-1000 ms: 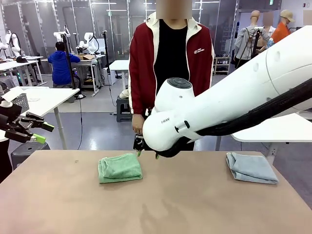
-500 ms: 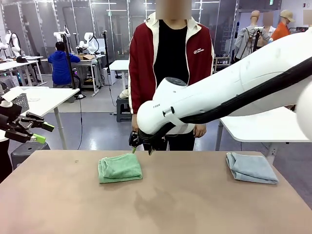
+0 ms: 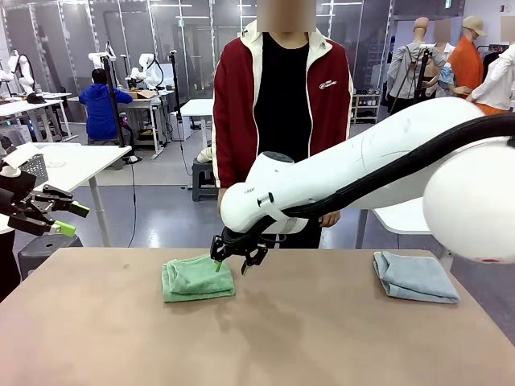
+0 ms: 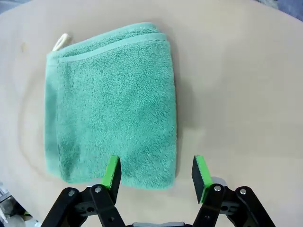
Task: Fold the towels and place them in the basket.
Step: Stack the folded Towel with hook on the right side of the table.
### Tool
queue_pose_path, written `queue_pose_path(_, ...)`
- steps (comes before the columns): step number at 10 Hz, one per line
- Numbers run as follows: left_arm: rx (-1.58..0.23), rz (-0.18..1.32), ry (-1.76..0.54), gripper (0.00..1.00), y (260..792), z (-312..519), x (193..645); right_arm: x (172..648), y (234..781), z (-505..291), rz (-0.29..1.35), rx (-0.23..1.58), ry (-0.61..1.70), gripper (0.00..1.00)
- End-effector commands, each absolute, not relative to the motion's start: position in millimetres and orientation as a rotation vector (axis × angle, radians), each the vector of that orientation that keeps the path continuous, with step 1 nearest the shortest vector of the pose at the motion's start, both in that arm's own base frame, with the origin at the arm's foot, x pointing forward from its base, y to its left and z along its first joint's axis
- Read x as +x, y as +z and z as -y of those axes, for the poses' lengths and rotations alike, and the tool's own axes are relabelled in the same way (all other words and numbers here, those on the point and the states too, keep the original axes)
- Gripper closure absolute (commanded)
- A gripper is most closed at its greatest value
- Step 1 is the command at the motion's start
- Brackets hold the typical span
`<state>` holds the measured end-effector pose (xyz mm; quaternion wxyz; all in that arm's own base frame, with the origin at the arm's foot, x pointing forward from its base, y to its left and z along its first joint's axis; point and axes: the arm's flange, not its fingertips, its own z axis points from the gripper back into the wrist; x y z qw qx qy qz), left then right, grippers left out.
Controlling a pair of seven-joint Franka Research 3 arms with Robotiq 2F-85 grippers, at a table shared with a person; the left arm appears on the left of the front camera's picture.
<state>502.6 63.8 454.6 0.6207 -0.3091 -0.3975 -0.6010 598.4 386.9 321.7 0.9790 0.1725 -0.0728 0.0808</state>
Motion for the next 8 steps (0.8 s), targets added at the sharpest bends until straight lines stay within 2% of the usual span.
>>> queue_pose_path(1, -0.71, 0.912, -1.387, 0.16, 455, -63, 498, 609, 323, -403, 0.147, 0.339, 0.155, 0.24)
queue_pose_path(8, -0.71, 0.912, -1.387, 0.16, 455, -63, 498, 634, 306, -414, 0.144, 0.278, 0.166, 0.24)
